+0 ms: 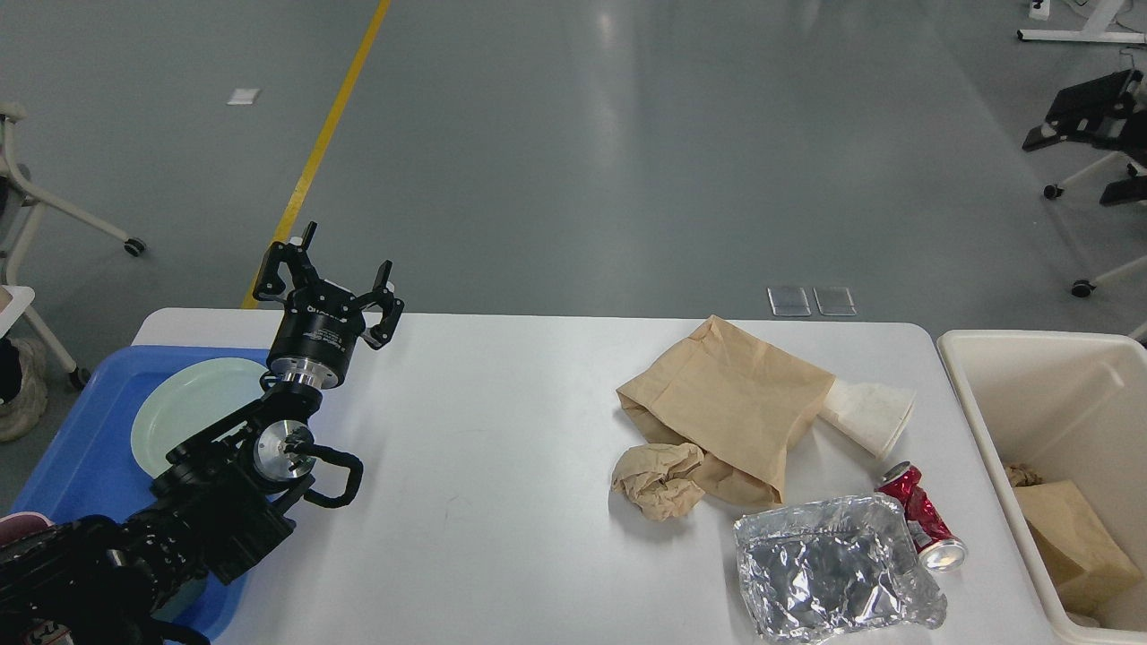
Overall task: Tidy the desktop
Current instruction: 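Bring the open right gripper down to the brown paper bag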
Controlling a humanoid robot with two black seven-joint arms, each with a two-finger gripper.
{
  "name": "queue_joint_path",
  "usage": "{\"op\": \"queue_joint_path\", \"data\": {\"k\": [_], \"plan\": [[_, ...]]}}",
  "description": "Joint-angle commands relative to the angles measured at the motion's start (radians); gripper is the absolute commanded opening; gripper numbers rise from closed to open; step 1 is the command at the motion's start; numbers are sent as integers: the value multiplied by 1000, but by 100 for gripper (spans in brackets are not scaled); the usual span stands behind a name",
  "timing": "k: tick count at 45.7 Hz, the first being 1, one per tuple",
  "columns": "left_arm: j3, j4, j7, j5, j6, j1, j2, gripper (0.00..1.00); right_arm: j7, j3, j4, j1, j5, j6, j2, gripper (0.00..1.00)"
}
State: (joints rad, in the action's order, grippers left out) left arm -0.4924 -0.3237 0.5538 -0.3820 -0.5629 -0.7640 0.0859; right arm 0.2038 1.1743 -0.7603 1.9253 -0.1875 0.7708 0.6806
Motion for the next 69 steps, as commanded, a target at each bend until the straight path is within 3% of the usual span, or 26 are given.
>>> {"op": "queue_joint_path", "data": {"k": [1, 17, 47, 62, 69], "plan": [[0, 0, 0, 0, 0, 0, 0, 97, 0, 13, -40, -3, -15, 7, -73, 100], [0, 0, 0, 0, 0, 0, 0, 97, 0, -10, -123, -97, -7, -59, -230, 100], [0, 0, 0, 0, 0, 0, 0, 97, 6, -271, -96, -526, 16, -300, -236, 100], [0, 0, 0, 0, 0, 0, 0, 97, 5, -271, -80, -554, 37, -307, -242, 100], [0, 0, 0, 0, 0, 0, 0, 97, 5, -274, -63, -592, 37, -309, -299, 100]]}}
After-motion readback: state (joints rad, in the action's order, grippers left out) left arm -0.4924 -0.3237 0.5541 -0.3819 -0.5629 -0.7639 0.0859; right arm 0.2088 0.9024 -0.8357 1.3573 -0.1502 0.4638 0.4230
